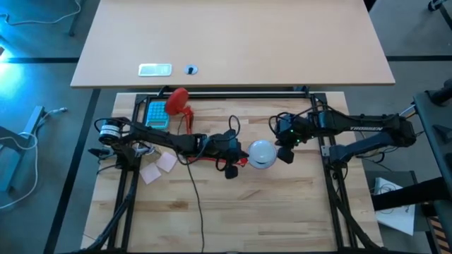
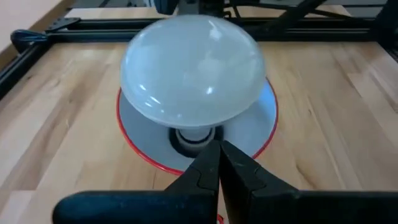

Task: Screw lightbulb
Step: Insert the light bulb into the lamp

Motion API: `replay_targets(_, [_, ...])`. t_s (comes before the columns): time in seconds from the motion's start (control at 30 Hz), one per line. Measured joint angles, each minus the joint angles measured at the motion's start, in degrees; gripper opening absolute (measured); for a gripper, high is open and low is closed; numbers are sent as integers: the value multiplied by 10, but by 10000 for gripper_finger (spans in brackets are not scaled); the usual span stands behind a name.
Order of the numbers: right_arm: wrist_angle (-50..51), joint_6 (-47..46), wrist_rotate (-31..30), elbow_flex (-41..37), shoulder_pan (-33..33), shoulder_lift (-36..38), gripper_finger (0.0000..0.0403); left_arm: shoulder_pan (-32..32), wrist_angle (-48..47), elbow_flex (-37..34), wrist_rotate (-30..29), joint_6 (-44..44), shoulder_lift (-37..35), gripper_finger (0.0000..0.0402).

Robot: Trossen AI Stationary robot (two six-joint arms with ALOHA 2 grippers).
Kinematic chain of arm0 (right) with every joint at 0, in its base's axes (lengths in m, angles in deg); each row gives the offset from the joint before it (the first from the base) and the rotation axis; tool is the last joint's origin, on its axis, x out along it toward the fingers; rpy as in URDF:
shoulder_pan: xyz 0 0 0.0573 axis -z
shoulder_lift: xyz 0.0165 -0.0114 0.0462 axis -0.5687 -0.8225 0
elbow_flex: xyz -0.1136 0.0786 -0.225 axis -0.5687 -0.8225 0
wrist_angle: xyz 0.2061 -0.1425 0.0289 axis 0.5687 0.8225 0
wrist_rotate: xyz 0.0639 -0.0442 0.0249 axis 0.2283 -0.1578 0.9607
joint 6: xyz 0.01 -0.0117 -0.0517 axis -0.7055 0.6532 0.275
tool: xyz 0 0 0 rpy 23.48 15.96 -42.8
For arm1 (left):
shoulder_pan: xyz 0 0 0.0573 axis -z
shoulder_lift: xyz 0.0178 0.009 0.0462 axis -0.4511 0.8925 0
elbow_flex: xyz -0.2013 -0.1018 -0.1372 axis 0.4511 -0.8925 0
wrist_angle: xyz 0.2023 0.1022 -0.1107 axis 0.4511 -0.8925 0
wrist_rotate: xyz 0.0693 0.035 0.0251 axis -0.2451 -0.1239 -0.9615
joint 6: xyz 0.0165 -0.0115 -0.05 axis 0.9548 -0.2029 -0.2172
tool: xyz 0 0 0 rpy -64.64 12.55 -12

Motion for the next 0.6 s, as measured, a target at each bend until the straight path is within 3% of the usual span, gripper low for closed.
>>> replay_targets(0.27, [-15,2,8,-1,-2,-21,0,-3,14,0,-8,-4,6,0])
replay_targets(0.5, [-13,-25,91,-1,-3,-20,0,-17,7,0,-24,7,6,0])
replay_targets(0.6, [5,-28,100,4,-5,-17,0,-19,-8,0,-24,9,3,0])
